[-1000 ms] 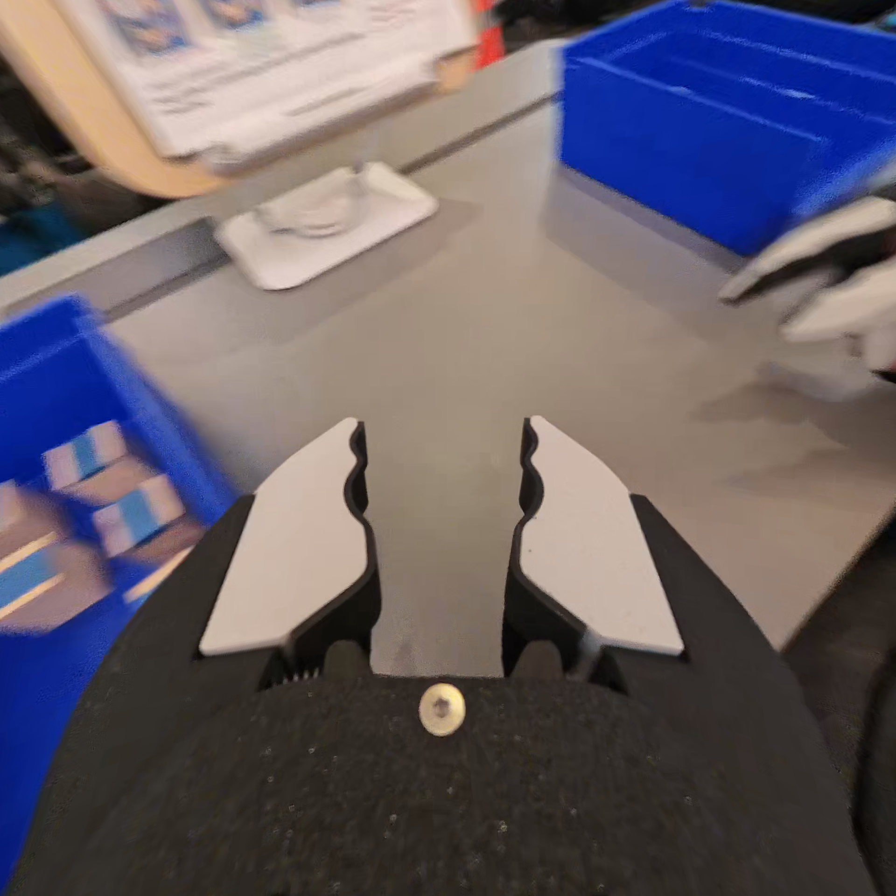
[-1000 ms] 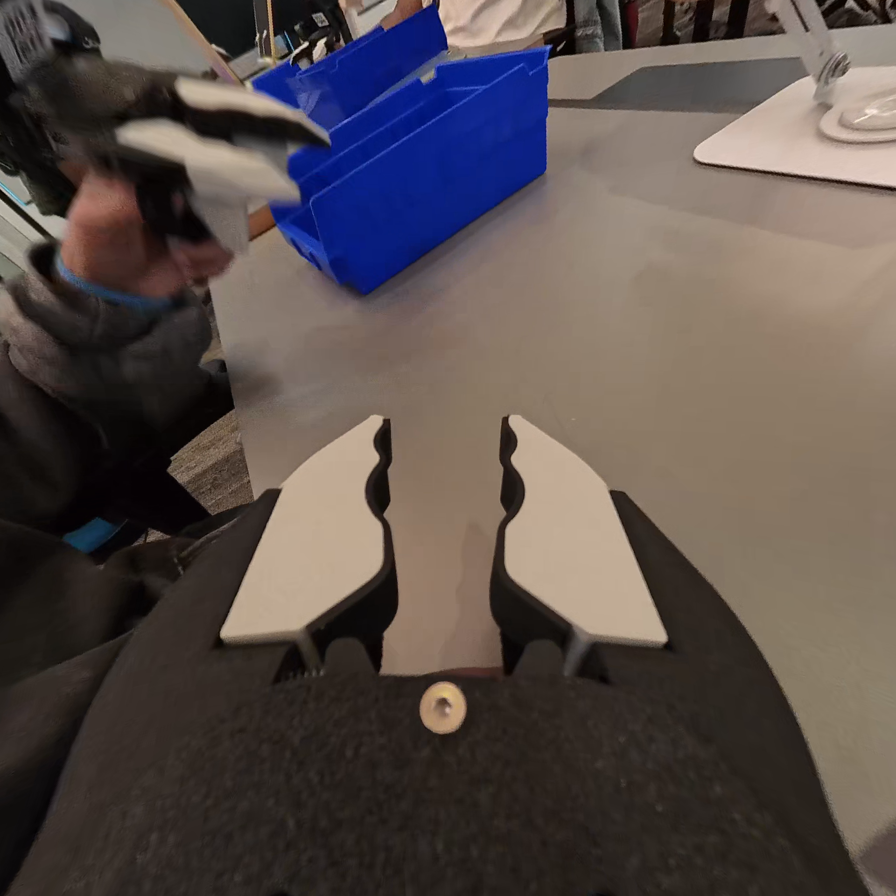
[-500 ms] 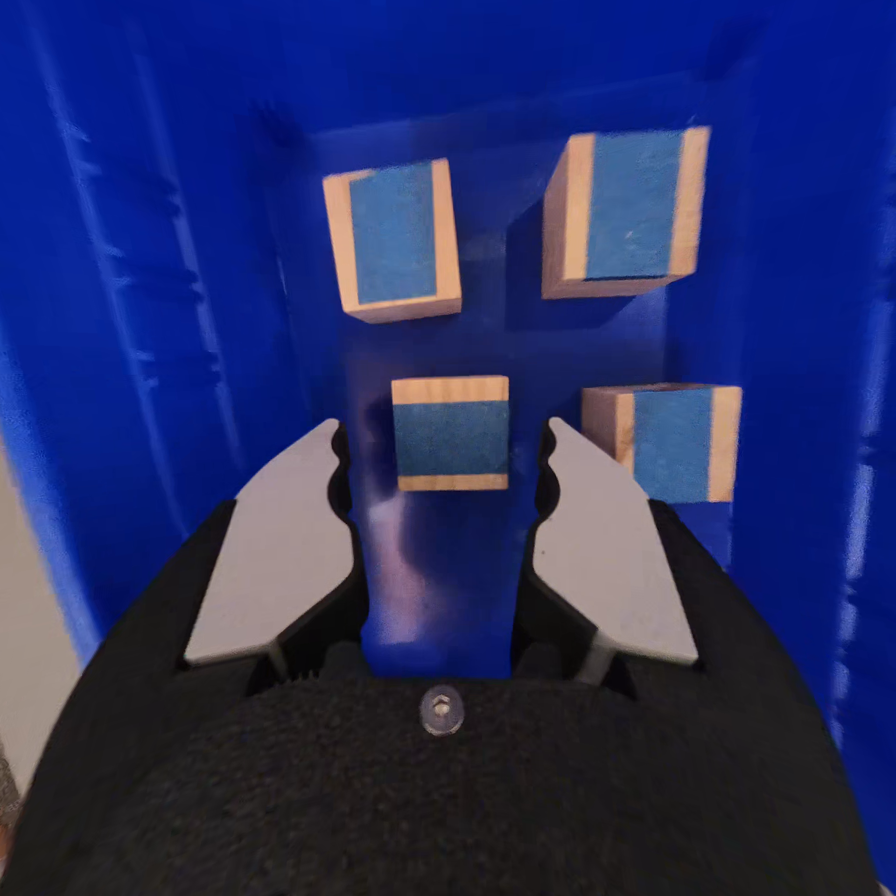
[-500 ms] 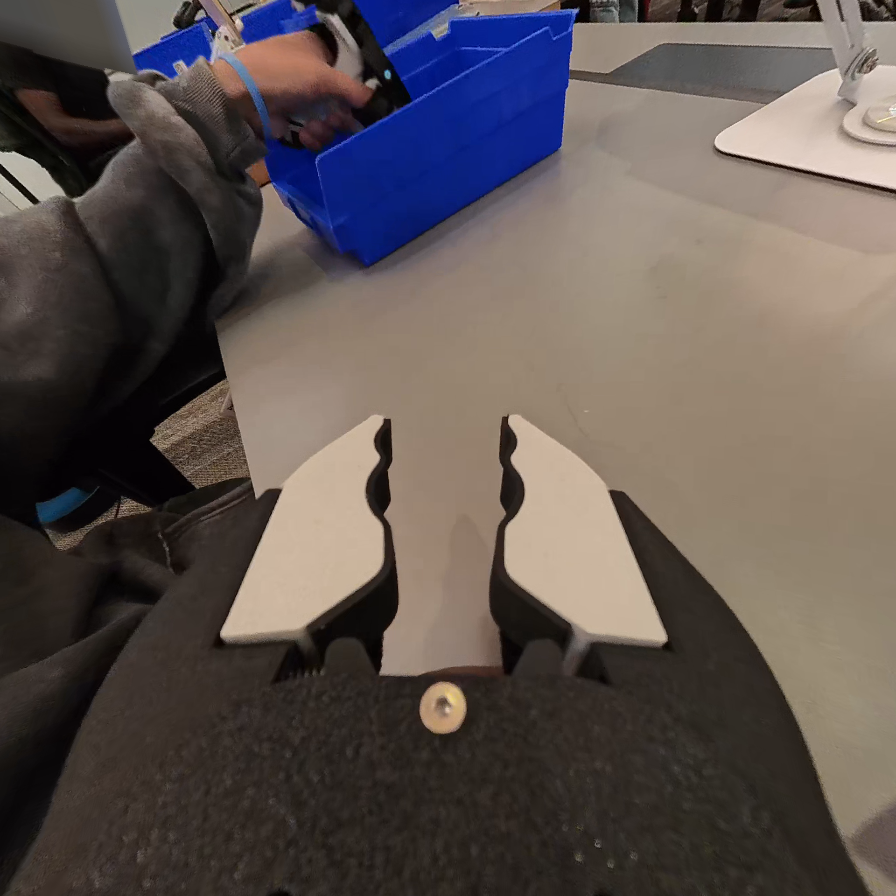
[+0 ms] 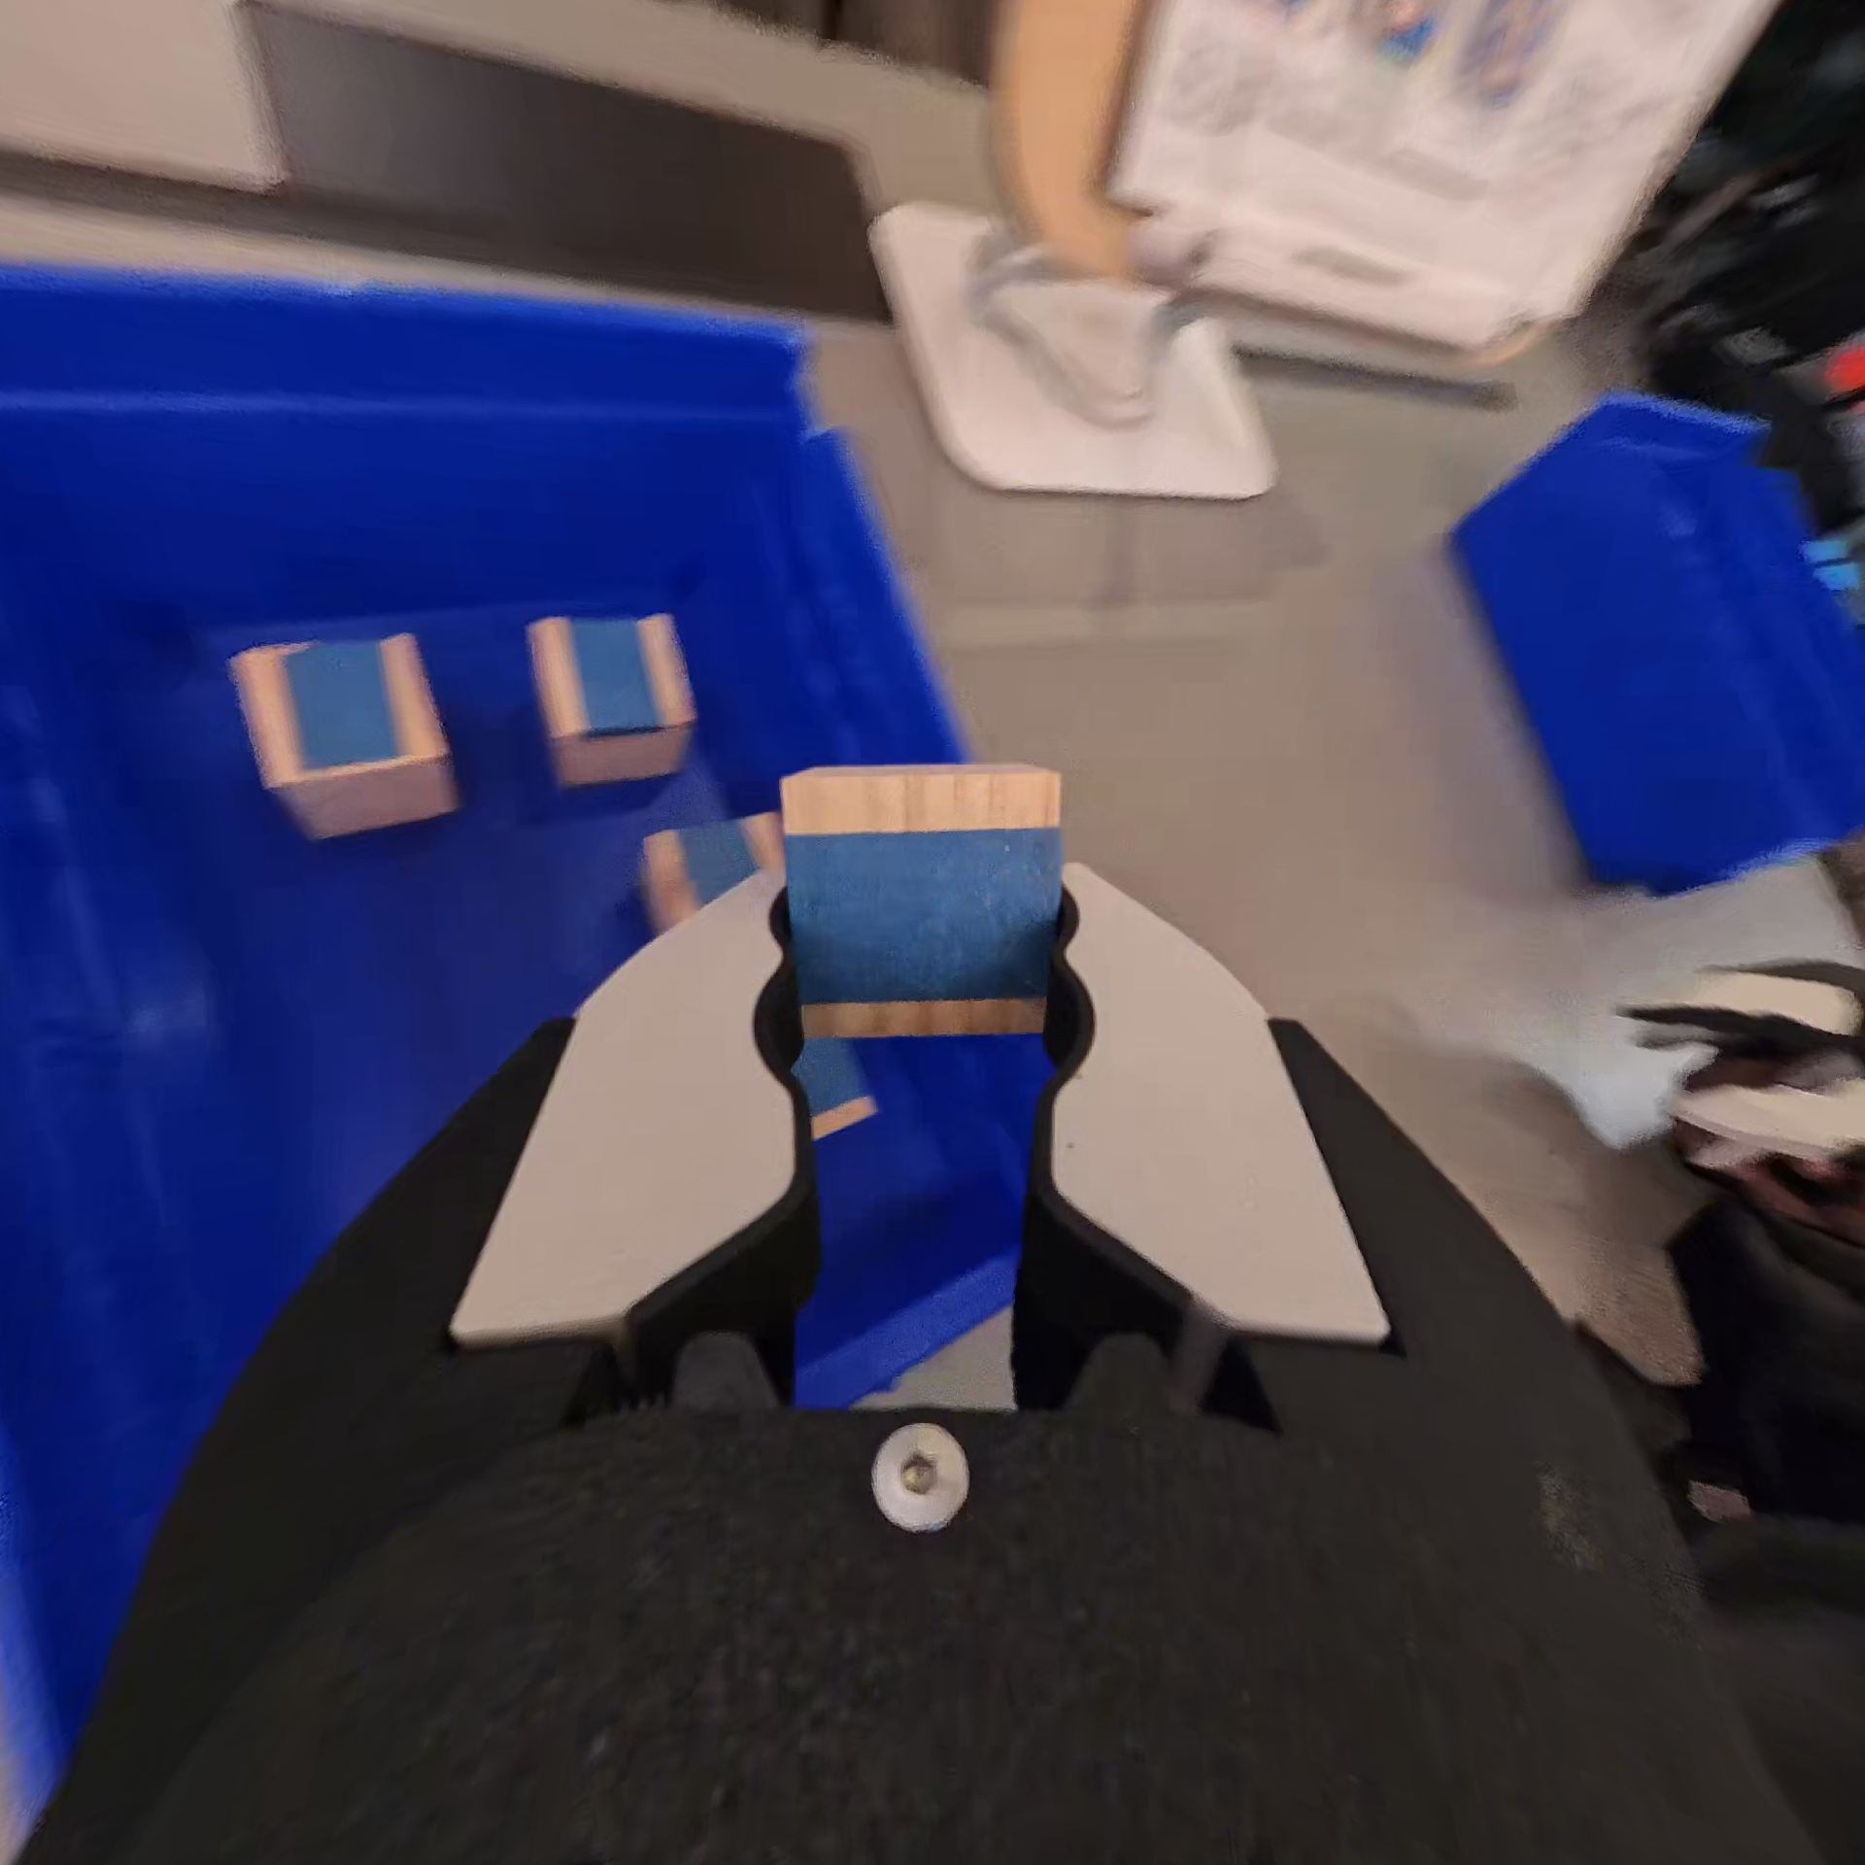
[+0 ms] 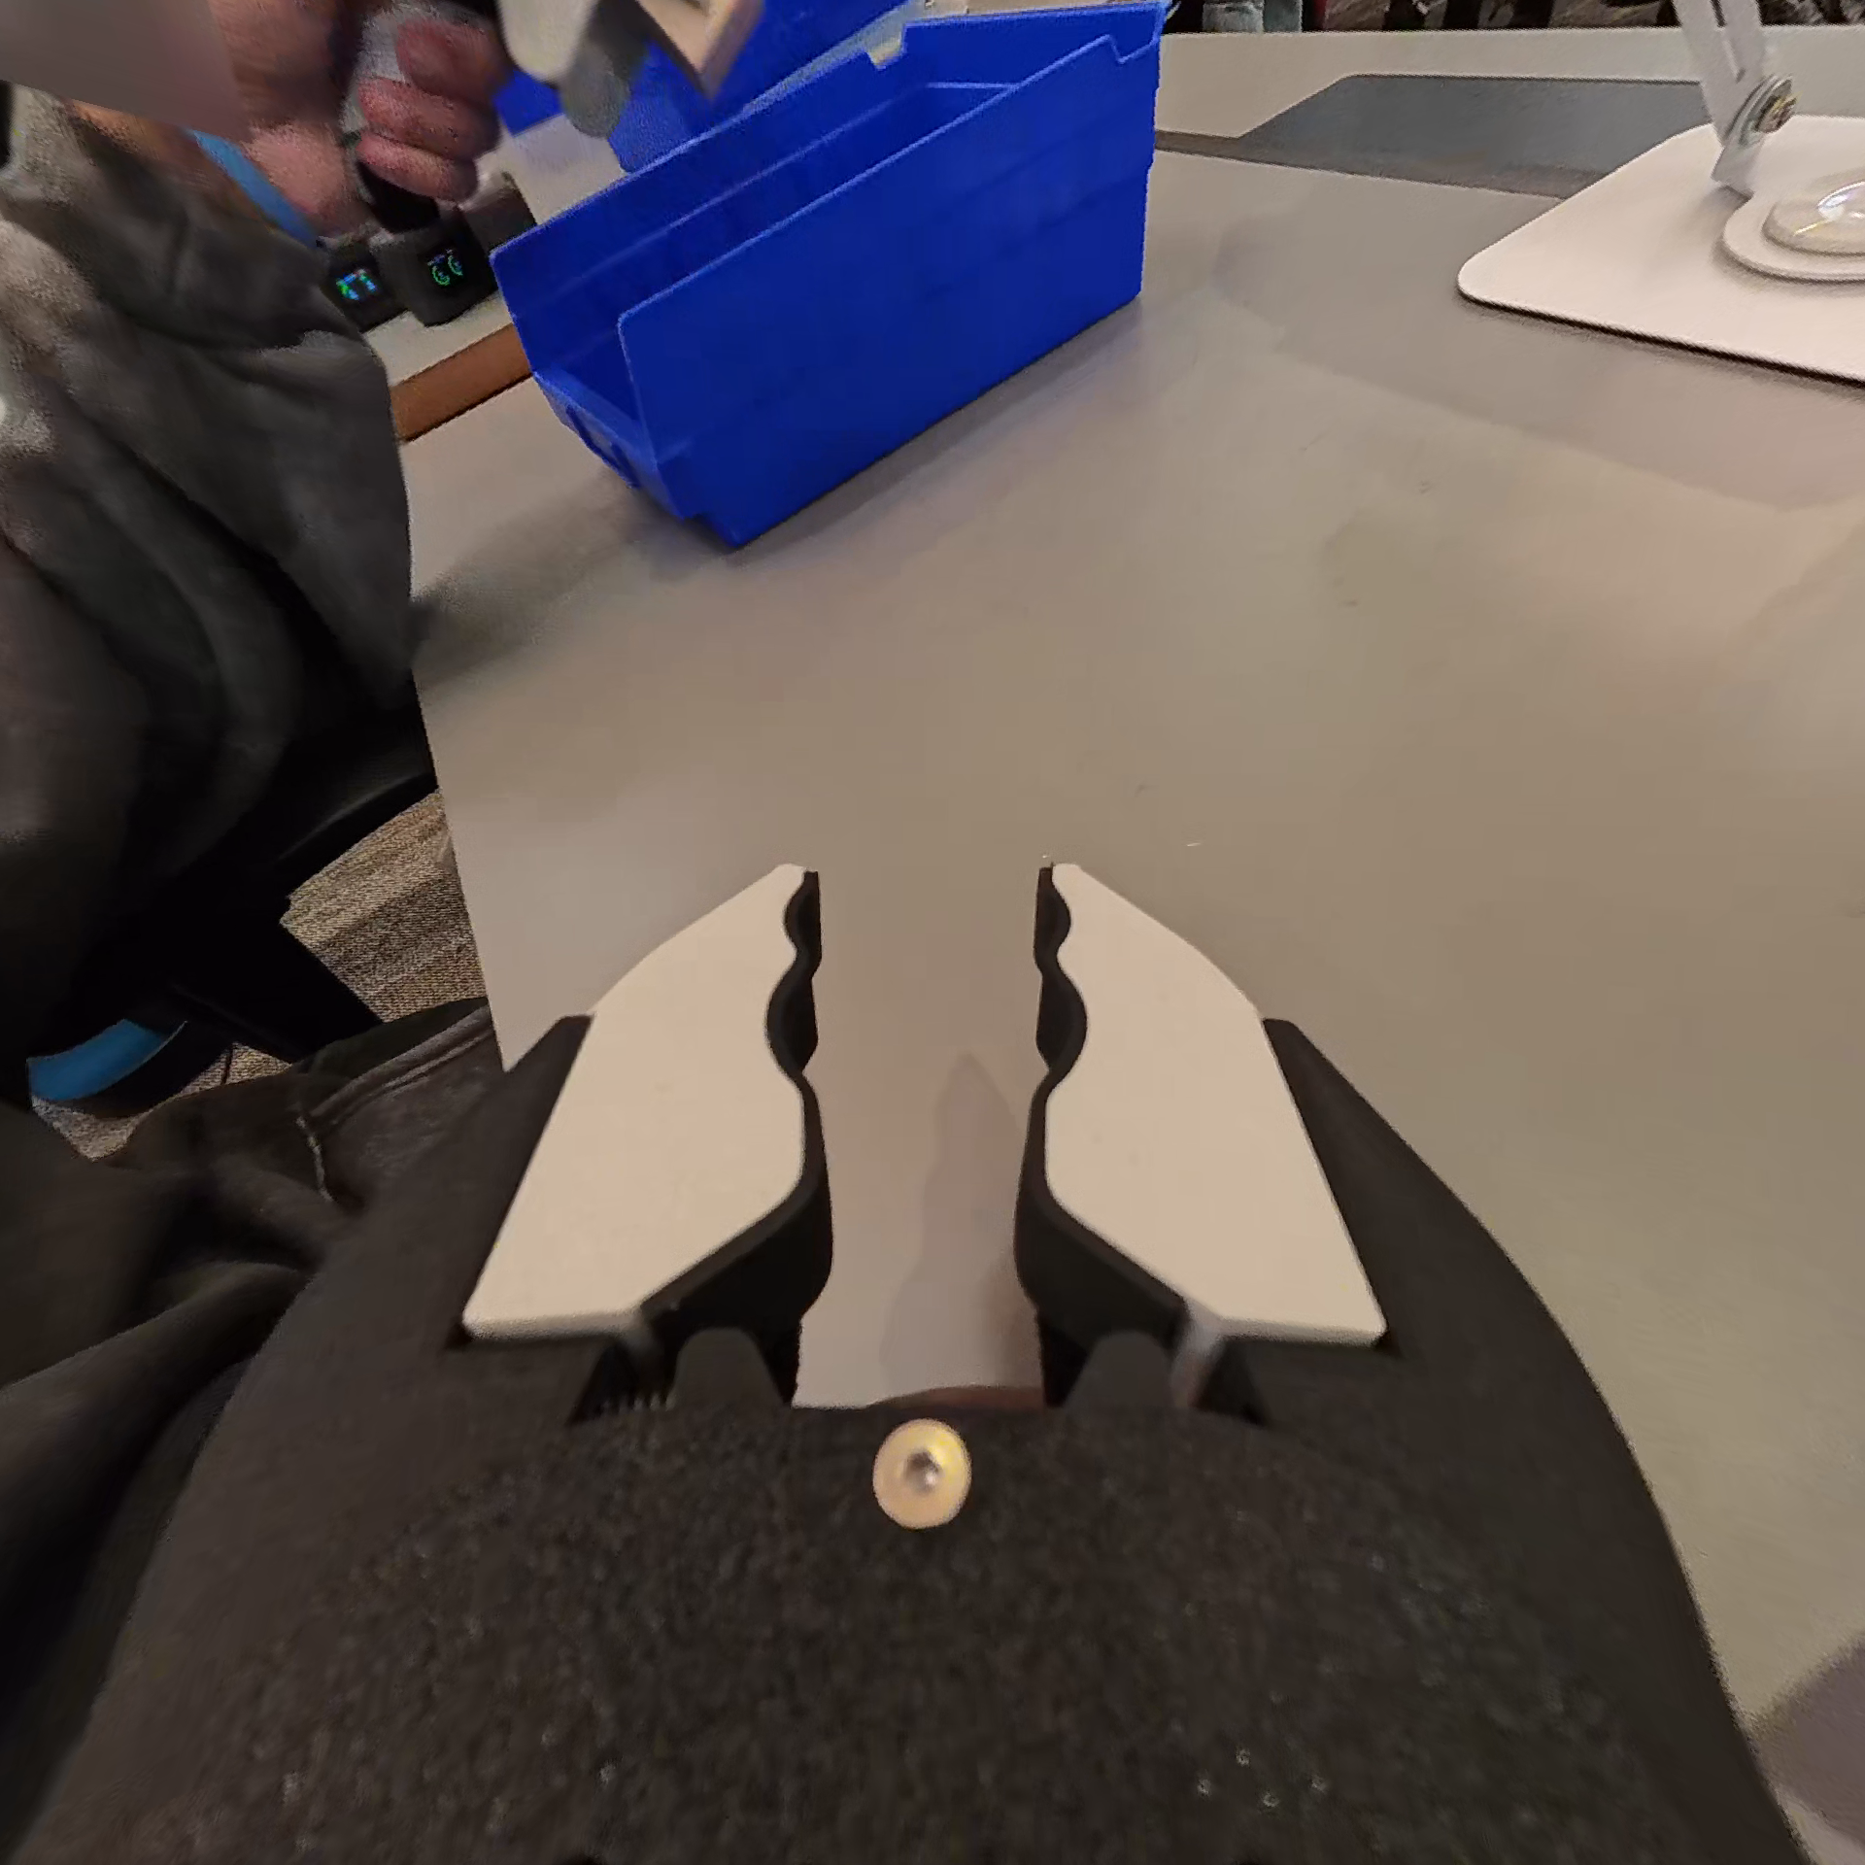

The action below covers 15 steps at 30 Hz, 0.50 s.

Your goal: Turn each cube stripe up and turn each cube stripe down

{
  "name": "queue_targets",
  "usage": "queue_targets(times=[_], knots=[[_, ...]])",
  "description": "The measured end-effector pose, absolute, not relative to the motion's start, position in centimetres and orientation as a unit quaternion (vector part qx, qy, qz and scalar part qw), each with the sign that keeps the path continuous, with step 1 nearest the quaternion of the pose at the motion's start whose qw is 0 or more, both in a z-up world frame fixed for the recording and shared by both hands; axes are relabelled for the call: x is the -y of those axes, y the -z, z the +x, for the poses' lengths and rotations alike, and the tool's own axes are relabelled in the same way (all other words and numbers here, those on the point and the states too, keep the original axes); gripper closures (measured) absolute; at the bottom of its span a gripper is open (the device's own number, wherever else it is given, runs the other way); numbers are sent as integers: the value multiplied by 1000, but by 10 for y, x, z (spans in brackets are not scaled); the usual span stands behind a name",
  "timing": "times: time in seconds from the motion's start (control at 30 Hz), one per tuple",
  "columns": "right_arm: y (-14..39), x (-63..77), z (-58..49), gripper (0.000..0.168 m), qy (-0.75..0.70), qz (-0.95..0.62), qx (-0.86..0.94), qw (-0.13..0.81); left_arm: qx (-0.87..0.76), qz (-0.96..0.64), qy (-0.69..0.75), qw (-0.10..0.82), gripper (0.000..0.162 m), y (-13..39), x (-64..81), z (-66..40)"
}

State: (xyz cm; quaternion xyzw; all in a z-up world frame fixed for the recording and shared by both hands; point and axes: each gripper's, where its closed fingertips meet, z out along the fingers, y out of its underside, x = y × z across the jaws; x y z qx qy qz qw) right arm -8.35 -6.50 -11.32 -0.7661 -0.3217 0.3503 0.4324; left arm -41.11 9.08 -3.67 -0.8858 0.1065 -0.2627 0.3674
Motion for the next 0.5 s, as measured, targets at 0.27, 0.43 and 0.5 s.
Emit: queue_targets(times=[0.27,0.43,0.5], knots=[[95,55,-75,126,-351,-729,318,494,-219,-774,502,319,118,-10,-18,-254],[69,44,-73,112,-324,-660,331,592,-230,-710,636,196,118,-6,31,-170],[55,41,-79,107,-309,-617,347,636,-209,-684,684,143,118,-1,44,-149]])
